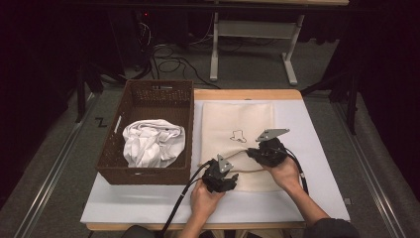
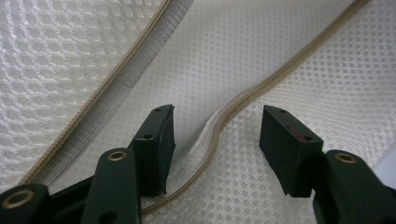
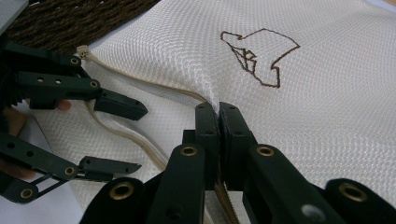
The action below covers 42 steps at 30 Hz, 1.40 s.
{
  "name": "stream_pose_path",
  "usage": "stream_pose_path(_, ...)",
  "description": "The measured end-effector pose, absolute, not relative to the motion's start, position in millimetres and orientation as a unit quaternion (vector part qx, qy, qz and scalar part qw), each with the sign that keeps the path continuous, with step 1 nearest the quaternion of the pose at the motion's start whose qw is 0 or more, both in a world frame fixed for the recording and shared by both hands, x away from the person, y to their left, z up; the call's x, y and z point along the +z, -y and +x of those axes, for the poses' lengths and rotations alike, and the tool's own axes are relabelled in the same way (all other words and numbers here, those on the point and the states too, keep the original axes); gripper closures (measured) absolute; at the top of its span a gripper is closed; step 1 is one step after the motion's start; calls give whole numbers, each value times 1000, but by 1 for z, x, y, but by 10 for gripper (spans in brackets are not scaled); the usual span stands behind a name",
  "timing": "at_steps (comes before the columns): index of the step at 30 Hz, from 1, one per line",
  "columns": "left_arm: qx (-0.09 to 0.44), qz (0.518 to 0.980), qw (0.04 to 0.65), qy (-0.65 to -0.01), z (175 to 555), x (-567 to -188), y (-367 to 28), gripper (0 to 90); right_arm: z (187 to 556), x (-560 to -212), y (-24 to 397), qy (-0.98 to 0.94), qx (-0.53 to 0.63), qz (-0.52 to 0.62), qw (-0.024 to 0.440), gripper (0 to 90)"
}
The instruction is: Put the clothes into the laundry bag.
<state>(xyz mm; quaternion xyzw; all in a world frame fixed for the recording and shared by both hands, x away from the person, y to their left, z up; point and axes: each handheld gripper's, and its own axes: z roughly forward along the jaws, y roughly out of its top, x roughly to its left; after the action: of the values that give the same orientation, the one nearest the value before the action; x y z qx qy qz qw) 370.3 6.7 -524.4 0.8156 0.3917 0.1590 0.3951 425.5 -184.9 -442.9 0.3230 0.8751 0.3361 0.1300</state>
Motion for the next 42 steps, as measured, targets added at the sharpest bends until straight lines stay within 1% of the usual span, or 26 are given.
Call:
stream_pose_path(8,159,816,395,-391,370,-524,-7,448,427,-439,187,-875,340,321,126,886)
stream_pose_path(19,160,815,395,-392,370,-524,-7,447,430,-420,179,-876,354,298,134,887)
stream_pose_path(31,162,816,394,-391,370,-524,-6,447,433,-403,184,-869,368,302,133,886)
stream_pose_path(42,164,817,392,-390,370,-524,-6,444,435,-395,180,-865,379,299,135,886)
